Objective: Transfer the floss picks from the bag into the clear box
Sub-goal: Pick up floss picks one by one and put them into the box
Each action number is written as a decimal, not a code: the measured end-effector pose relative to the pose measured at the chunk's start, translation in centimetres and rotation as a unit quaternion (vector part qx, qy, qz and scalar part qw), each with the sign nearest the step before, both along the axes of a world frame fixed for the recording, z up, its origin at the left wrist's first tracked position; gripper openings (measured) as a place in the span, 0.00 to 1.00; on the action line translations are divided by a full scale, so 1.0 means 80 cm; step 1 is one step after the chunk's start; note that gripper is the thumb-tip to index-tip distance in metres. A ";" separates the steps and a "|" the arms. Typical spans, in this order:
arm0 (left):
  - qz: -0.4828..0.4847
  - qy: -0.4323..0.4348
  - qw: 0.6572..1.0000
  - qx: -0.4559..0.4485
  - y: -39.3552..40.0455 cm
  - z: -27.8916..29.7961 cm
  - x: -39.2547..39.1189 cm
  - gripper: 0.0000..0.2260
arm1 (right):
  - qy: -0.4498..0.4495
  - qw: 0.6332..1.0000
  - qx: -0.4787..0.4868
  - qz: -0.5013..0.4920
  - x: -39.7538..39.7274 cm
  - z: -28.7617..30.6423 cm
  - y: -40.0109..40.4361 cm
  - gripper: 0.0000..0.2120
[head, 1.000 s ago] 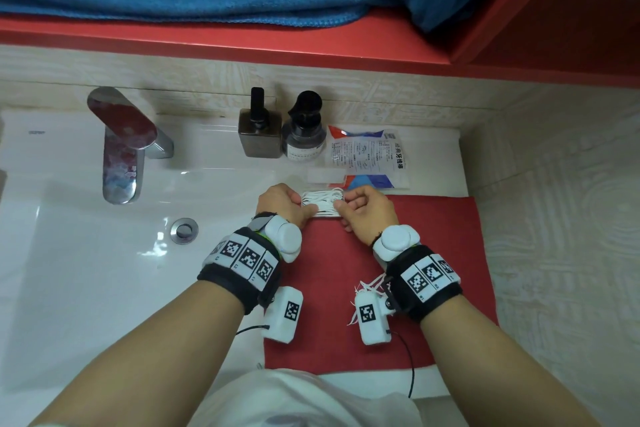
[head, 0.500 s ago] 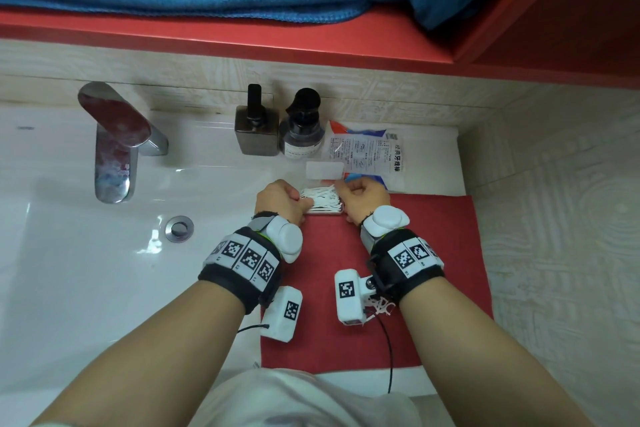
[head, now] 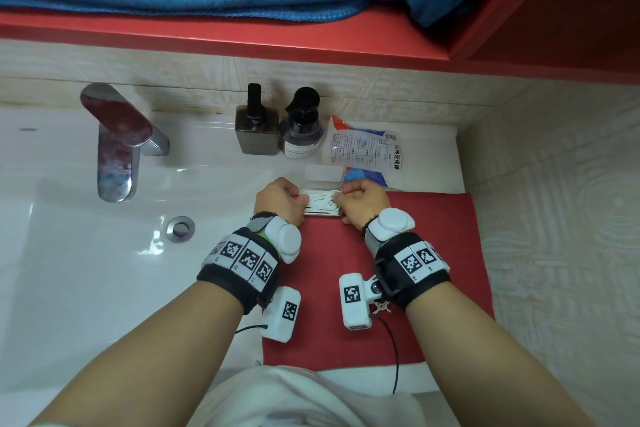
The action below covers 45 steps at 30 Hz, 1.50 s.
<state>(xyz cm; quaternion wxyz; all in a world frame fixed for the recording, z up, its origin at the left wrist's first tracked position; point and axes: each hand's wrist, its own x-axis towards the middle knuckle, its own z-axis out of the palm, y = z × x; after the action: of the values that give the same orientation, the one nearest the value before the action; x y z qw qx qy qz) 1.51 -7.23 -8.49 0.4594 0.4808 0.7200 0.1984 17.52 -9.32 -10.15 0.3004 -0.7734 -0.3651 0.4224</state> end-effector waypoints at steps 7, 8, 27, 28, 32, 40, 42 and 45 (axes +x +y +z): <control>0.003 0.016 1.000 -0.004 0.004 0.007 -0.008 0.06 | -0.041 0.985 0.133 0.103 0.004 0.028 0.001 0.18; 0.008 0.013 1.000 -0.006 0.005 0.008 -0.009 0.06 | -0.037 0.982 0.146 0.114 0.003 0.030 0.001 0.16; -0.035 0.093 0.995 -0.011 0.019 0.022 -0.038 0.15 | -0.002 0.980 0.123 0.154 -0.003 0.031 0.036 0.23; -0.039 0.098 0.994 -0.012 0.019 0.023 -0.039 0.16 | -0.005 0.982 0.118 0.147 -0.001 0.030 0.036 0.23; -0.046 0.094 0.994 -0.019 0.025 0.029 -0.044 0.14 | -0.016 0.983 0.112 0.146 0.002 0.033 0.041 0.19; -0.077 0.054 0.995 -0.026 0.027 0.037 -0.043 0.09 | -0.116 0.963 0.066 0.234 0.021 0.046 0.044 0.12; -0.080 0.036 0.996 -0.025 0.025 0.037 -0.043 0.07 | -0.133 0.954 0.052 0.265 0.024 0.045 0.043 0.12; -0.064 -0.005 0.998 -0.022 0.021 0.032 -0.038 0.05 | -0.165 0.932 0.029 0.321 0.023 0.042 0.040 0.16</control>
<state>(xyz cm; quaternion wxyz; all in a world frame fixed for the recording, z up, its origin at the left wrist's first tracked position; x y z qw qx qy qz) -1.49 -5.54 -5.96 0.4856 0.5141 0.6898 0.1552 19.32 -6.13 -6.83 0.1070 -0.6646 -0.6503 0.3520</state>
